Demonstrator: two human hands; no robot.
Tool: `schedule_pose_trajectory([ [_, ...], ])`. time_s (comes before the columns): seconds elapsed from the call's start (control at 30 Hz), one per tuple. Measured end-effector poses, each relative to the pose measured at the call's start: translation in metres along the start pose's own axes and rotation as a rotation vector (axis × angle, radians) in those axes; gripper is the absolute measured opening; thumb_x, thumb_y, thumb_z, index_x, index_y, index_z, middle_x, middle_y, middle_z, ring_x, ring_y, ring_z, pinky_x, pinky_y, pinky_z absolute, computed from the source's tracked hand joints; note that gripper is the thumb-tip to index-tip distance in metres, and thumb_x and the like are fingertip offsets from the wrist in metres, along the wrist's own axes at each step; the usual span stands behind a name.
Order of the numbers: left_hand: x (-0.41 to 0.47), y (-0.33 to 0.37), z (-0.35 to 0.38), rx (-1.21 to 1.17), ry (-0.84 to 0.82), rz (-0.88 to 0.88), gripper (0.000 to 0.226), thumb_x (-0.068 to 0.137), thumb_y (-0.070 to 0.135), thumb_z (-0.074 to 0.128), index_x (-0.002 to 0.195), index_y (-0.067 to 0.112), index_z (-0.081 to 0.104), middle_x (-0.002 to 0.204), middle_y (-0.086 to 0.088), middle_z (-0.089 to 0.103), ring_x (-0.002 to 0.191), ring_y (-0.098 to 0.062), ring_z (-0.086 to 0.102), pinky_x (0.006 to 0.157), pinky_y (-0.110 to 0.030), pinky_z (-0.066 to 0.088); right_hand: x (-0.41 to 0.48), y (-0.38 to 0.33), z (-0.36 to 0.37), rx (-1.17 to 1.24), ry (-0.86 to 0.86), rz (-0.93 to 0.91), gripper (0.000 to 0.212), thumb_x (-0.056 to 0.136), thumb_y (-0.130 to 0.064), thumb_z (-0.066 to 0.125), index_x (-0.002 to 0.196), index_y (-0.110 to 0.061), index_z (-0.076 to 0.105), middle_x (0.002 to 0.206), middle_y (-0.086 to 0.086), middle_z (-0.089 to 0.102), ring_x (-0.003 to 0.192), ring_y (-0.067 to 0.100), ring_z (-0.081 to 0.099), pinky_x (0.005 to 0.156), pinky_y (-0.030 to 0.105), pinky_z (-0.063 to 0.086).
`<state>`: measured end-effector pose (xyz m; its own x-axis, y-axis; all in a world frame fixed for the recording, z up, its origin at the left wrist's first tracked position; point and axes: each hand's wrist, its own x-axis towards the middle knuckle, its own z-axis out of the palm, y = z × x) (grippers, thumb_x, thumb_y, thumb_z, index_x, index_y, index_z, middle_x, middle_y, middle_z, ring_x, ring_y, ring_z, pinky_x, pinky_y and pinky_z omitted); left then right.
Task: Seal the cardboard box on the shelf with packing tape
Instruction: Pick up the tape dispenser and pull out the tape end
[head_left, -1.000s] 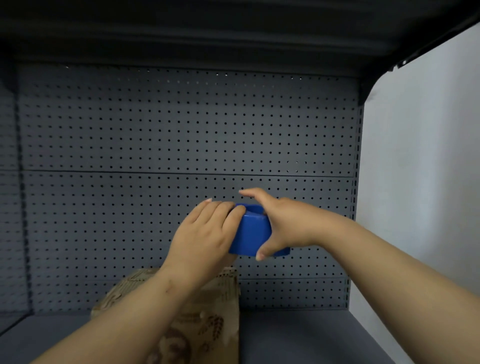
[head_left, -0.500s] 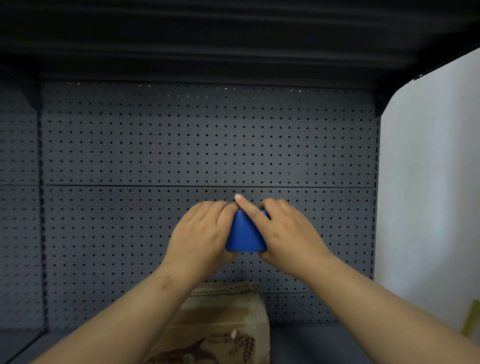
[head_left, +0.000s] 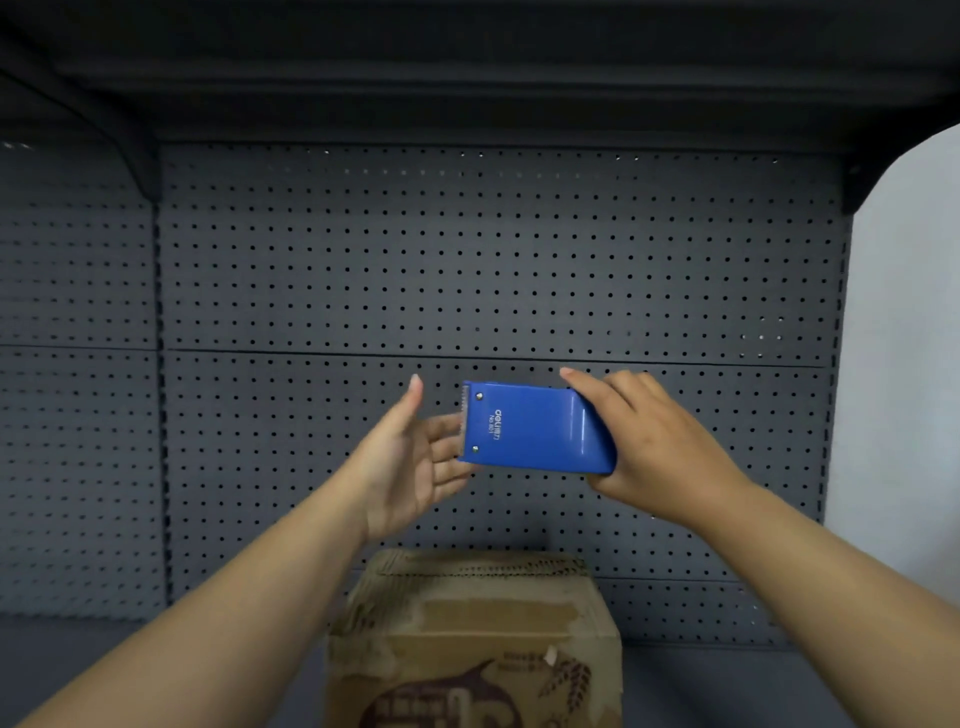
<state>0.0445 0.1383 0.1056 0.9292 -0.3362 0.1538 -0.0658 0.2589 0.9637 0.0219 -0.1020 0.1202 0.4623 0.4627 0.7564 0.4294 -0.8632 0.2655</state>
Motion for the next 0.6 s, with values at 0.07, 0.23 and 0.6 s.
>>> schedule_pose_trajectory([
  [0.07, 0.001, 0.000, -0.004, -0.013, -0.037, -0.026, 0.069, 0.088, 0.063, 0.029, 0.127, 0.012, 0.053, 0.107, -0.005, 0.070, 0.089, -0.018, 0.068, 0.093, -0.035, 0.045, 0.000, -0.002, 0.003, 0.025, 0.006, -0.013, 0.101, 0.055, -0.017, 0.082, 0.137, -0.024, 0.024, 0.103, 0.009, 0.053, 0.093, 0.028, 0.051, 0.068, 0.041, 0.051],
  [0.23, 0.008, -0.003, -0.012, 0.052, 0.006, -0.049, 0.048, 0.080, 0.057, 0.051, 0.108, 0.019, 0.061, 0.098, -0.002, 0.065, 0.084, -0.019, 0.062, 0.095, -0.037, 0.040, 0.000, -0.009, 0.008, 0.091, 0.025, -0.028, 0.099, 0.057, -0.017, 0.081, 0.136, -0.027, 0.023, 0.106, 0.008, 0.052, 0.095, 0.026, 0.049, 0.074, 0.039, 0.048],
  [0.6, 0.007, -0.012, -0.008, -0.084, -0.048, -0.075, 0.045, 0.091, 0.051, 0.036, 0.093, 0.021, 0.070, 0.093, -0.004, 0.071, 0.086, -0.027, 0.064, 0.096, -0.046, 0.042, 0.000, -0.029, 0.009, 0.182, 0.053, -0.053, 0.096, 0.056, -0.014, 0.080, 0.135, -0.024, 0.027, 0.103, 0.006, 0.052, 0.093, 0.011, 0.037, 0.073, 0.031, 0.038],
])
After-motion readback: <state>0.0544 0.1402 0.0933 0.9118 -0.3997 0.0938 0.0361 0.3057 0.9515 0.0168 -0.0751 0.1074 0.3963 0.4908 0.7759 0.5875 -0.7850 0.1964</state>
